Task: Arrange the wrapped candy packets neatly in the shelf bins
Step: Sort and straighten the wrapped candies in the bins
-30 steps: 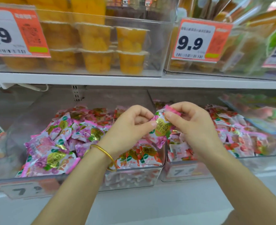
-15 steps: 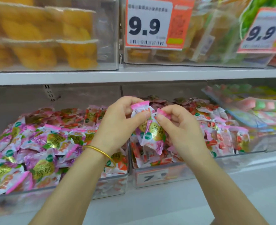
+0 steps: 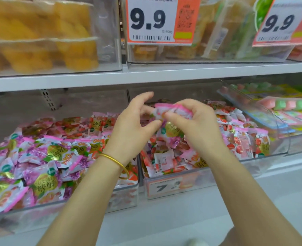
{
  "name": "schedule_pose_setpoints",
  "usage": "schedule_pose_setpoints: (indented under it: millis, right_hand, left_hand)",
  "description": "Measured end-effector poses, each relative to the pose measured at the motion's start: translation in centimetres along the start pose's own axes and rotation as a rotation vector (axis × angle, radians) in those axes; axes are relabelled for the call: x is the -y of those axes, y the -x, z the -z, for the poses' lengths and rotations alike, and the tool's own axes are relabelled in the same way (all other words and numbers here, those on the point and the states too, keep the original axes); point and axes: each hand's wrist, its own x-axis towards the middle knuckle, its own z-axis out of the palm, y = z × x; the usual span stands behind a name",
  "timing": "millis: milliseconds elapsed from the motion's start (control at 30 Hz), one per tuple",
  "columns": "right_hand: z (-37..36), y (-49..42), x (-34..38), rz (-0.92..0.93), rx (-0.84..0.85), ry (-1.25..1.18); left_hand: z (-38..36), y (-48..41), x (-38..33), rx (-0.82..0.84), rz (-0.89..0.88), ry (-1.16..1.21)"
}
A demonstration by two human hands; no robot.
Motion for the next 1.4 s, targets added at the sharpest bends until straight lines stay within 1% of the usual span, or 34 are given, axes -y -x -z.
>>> schedule_pose_setpoints:
  millis: [67,100,133,200,300,400,500,567,667,733,767,900,933,1000,1067,1200,1300,1400]
  right_hand:
    - [0.5,-0.5,-0.4,-0.022,-0.177,0.048]
    - [0.8,-0.5,-0.6,-0.041,-0.222,0.054]
    - [1.1,-0.6,-0.8,-0.064,-0.234,0.059]
    - [1.1,-0.4,-1.0,-0.098,-0.203,0.088]
    - [0.5,-0.3,-0.6,-0.114,-0.168,0.124]
    - [0.4,-0.5,-0.5,-0.130,-0.186,0.127]
    - [0.5,-0.7,-0.5,-0.144,-0.203,0.108]
    - [0.6,-0.8,-0.7,-0.154,-0.227,0.072]
    - [1.0,-0.7,-0.9,-0.163,-0.252,0.013]
    - [1.3,-0.7,-1.0,-0.184,-0.288,-0.032]
    - [1.5,-0.7,-1.1,-0.196,-0.315,-0.066]
    - [2.9,-0.8,-1.7,-0.230,-0.383,-0.117]
    - [3.2,-0.9,-1.9,-0.236,-0.388,-0.128]
    - [3.7,-1.0,-2.4,-0.252,-0.396,-0.161]
    - [4.0,-1.1,-2.6,-0.258,-0.392,-0.189]
    - [4.6,-1.3,-2.9,-0.271,-0.354,-0.190]
    - [4.9,-1.4,-3.1,-0.274,-0.342,-0.203]
    - [4.8,-1.3,-3.0,-0.280,-0.333,-0.219]
  left_hand:
    - [0.4,-0.1,0.8,-0.042,0.005,-0.060]
    - [0.6,-0.1,1.3,-0.041,0.003,-0.115]
    - [0.7,-0.1,1.6,-0.029,-0.002,-0.169]
    - [0.7,0.1,2.1,0.002,-0.012,-0.241]
    - [0.6,0.2,2.5,-0.008,-0.007,-0.218]
    - [0.6,0.3,2.7,-0.018,-0.007,-0.201]
    - [0.7,0.5,2.7,-0.019,-0.032,-0.239]
    - [0.9,0.6,2.5,-0.006,-0.069,-0.297]
    - [1.3,0.2,1.7,0.002,-0.197,-0.470]
    - [0.8,-1.1,0.7,0.078,-0.258,-0.560]
    - [0.2,-2.1,0.4,0.150,-0.255,-0.592]
    - [-3.6,-5.8,-0.1,0.484,-0.105,-0.844]
    - [-4.4,-6.2,0.0,0.551,-0.057,-0.898]
    - [-5.6,-6.6,0.5,0.618,0.046,-0.953]
    - [-6.2,-6.8,0.9,0.622,0.109,-0.966]
    - [-6.6,-6.9,1.5,0.566,0.145,-0.942]
    - [-6.1,-7.1,1.0,0.534,0.193,-0.825]
    - [-5.8,-7.2,0.6,0.523,0.265,-0.645]
